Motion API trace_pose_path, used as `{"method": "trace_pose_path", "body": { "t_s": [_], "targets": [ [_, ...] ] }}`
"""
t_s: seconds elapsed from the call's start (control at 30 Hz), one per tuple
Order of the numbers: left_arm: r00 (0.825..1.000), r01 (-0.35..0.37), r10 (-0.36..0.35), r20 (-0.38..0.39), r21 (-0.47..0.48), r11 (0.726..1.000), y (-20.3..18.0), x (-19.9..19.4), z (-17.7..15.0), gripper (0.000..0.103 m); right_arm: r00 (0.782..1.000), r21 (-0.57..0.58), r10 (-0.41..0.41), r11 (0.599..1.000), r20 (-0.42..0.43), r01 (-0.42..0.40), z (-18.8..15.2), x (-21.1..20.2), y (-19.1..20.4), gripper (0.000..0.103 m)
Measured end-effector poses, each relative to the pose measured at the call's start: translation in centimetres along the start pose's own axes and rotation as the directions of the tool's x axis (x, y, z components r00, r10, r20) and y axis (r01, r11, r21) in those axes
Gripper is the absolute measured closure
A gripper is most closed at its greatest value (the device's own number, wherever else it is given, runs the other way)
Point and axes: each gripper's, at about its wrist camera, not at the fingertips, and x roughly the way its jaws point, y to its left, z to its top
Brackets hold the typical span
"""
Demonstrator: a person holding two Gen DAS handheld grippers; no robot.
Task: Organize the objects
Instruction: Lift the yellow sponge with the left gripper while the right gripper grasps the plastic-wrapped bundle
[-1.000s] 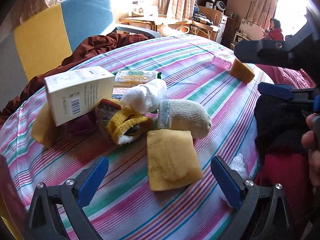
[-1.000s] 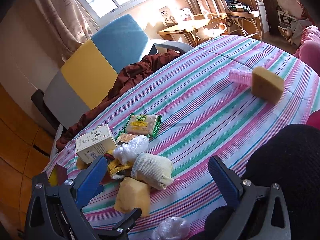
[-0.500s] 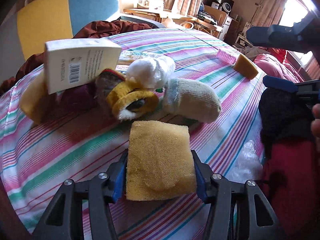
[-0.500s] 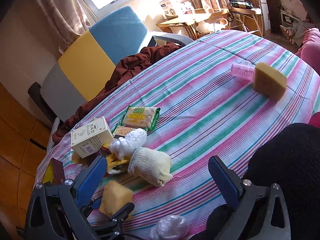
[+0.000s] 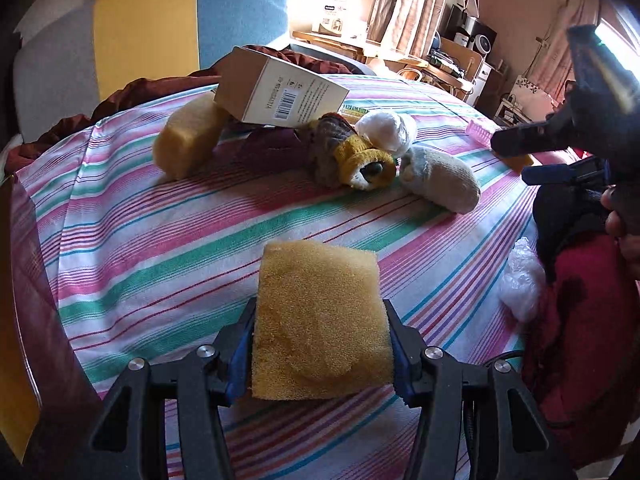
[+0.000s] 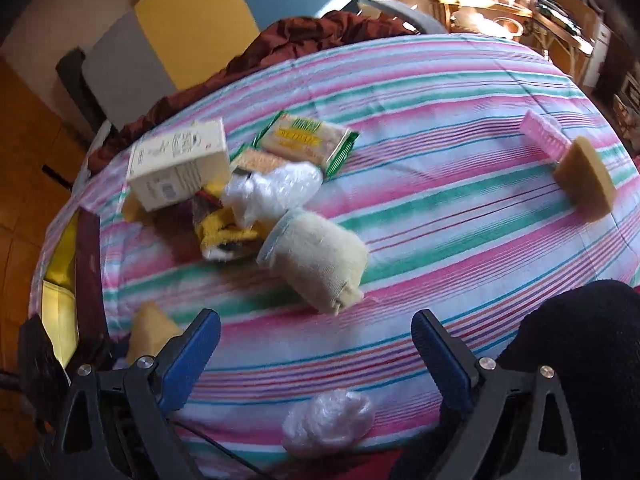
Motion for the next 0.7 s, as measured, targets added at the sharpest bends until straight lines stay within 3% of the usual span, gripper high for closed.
{"method": "trace_pose_path", "body": {
  "t_s": [0.1, 0.2, 0.33, 0.43, 0.53, 0.57, 0.6, 0.7],
  "targets": [
    [1.0, 0.011, -0.011, 0.007, -0.005, 1.0, 0.0, 0.1, -0.1, 0.046, 0.986, -0.204, -0.08, 0.978, -0.145, 0.049, -1.5, 1.6, 2.9, 0.007],
    [1.0, 0.02, -0.02, 0.012, -0.014, 1.0, 0.2, 0.0, -0.2, 0.045, 0.96, -0.339, -0.165, 0.937, -0.225, 0.082, -2.6, 2.1, 4.6, 0.008],
    [1.0, 0.029, -0.029, 0.012, -0.029, 0.999, 0.5, -0.2, -0.4, 0.045, 0.896, -0.491, -0.323, 0.859, -0.303, 0.144, -3.7, 3.7, 5.9, 0.011],
    [0.999, 0.037, -0.037, 0.013, -0.043, 0.998, 0.8, -0.3, -0.4, 0.045, 0.851, -0.551, -0.376, 0.824, -0.366, 0.127, -4.5, 5.3, 6.3, 0.017],
    [0.999, 0.039, -0.039, 0.014, -0.051, 0.998, 1.2, -0.6, -0.5, 0.045, 0.826, -0.577, -0.406, 0.807, -0.39, 0.124, -5.3, 6.7, 6.4, 0.035],
    [0.999, 0.039, -0.038, 0.015, -0.051, 0.998, 1.2, -0.6, -0.5, 0.045, 0.818, -0.585, -0.422, 0.8, -0.391, 0.133, -5.6, 7.0, 6.3, 0.035],
    [0.999, 0.037, -0.036, 0.015, -0.05, 0.998, 1.2, -0.6, -0.5, 0.045, 0.822, -0.587, -0.428, 0.796, -0.376, 0.146, -5.6, 7.1, 6.3, 0.037],
    [0.999, 0.033, -0.033, 0.018, -0.048, 0.998, 1.0, -0.4, -0.6, 0.045, 0.88, -0.514, -0.338, 0.848, -0.335, 0.13, -4.6, 5.8, 6.3, 0.037]
  ]
}}
